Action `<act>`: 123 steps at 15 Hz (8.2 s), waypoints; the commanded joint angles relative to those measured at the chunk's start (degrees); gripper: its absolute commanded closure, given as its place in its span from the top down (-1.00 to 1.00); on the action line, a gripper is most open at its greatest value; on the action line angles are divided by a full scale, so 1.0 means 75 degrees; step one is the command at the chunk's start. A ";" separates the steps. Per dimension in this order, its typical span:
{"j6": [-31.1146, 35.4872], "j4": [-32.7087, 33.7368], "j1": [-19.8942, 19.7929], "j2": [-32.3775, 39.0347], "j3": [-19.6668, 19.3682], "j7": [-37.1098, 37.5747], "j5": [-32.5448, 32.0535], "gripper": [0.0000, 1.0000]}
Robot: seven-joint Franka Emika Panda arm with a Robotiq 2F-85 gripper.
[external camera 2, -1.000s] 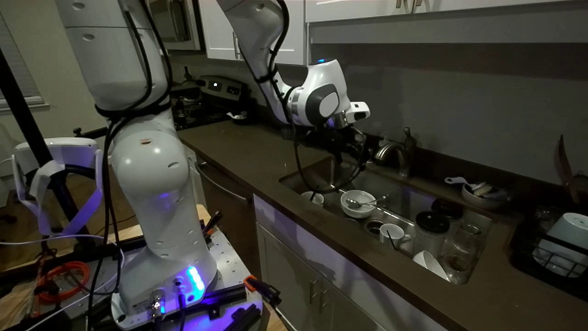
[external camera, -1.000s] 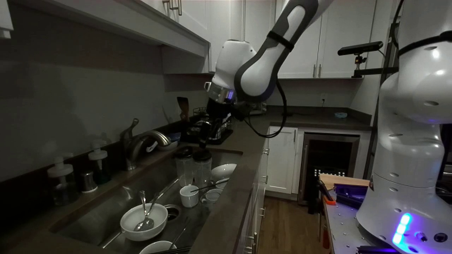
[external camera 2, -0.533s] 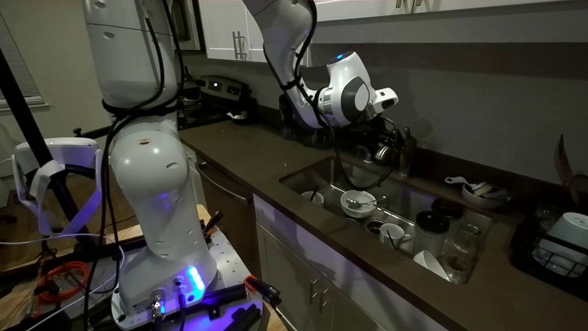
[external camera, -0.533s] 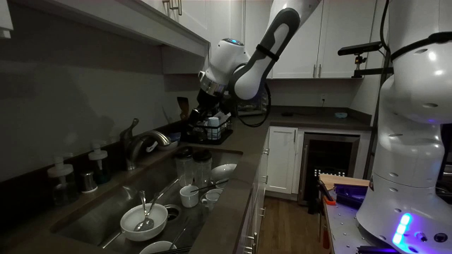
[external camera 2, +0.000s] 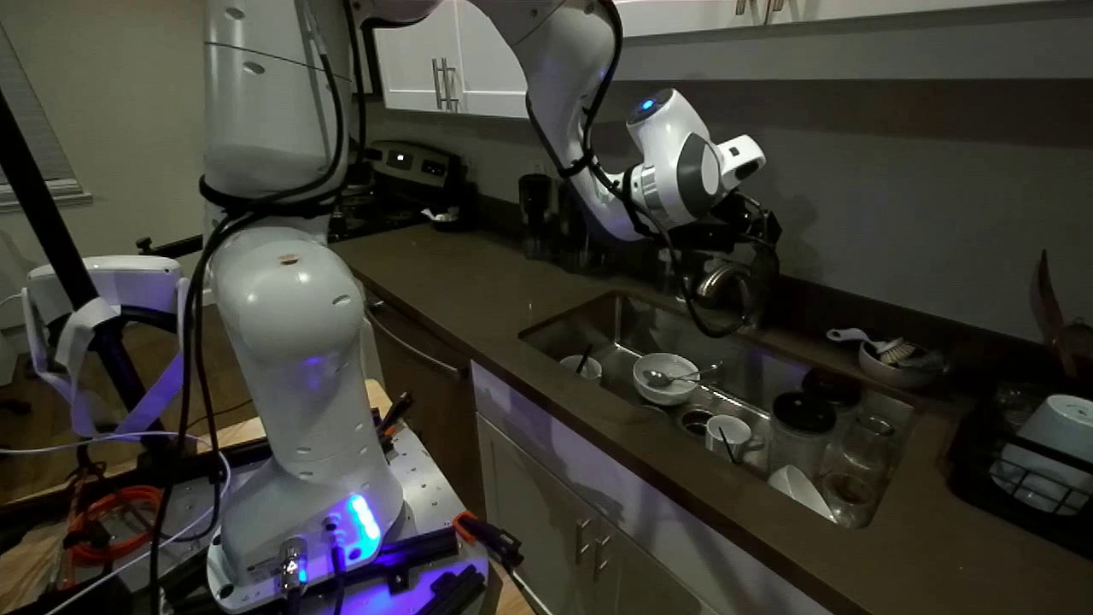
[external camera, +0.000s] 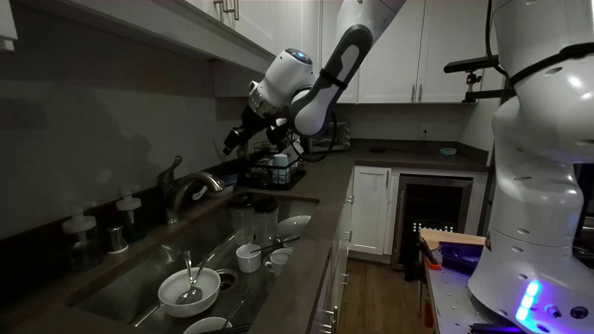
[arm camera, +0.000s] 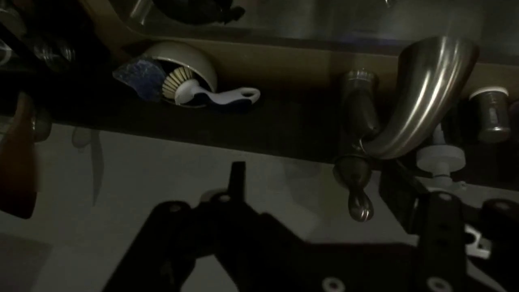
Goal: Push the faucet handle upwards
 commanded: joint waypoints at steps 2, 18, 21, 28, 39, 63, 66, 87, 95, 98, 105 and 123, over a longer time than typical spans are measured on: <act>0.0763 0.0912 0.0673 0.1058 -0.0570 0.0124 0.0212 -0.07; 0.1158 0.2475 0.0787 0.2659 -0.0250 0.0025 0.0592 -1.00; 0.1035 0.2910 0.0625 0.2850 -0.0026 -0.0008 0.0515 -1.00; 0.0792 0.3741 -0.0128 0.3343 0.1139 -0.1644 0.1897 -1.00; -0.0172 0.4372 -0.0734 0.3604 0.2183 -0.3389 0.3162 -1.00; -0.1692 0.3999 -0.3509 0.3141 0.5501 -0.4661 0.2862 -1.00; -0.1742 0.4058 -0.3157 0.3075 0.5098 -0.4470 0.2745 -1.00; -0.2629 0.3584 -0.1388 0.2465 0.3352 -0.4533 0.3724 -1.00; -0.2633 0.3762 -0.0662 0.2543 0.2290 -0.4299 0.3568 -1.00; -0.2565 0.3828 -0.0709 0.2575 0.2356 -0.4403 0.3626 -1.00; -0.2197 0.3954 -0.0351 0.2676 0.1861 -0.4065 0.3458 -1.00; -0.2094 0.5073 -0.0013 0.3376 0.1320 -0.3792 0.3508 -1.00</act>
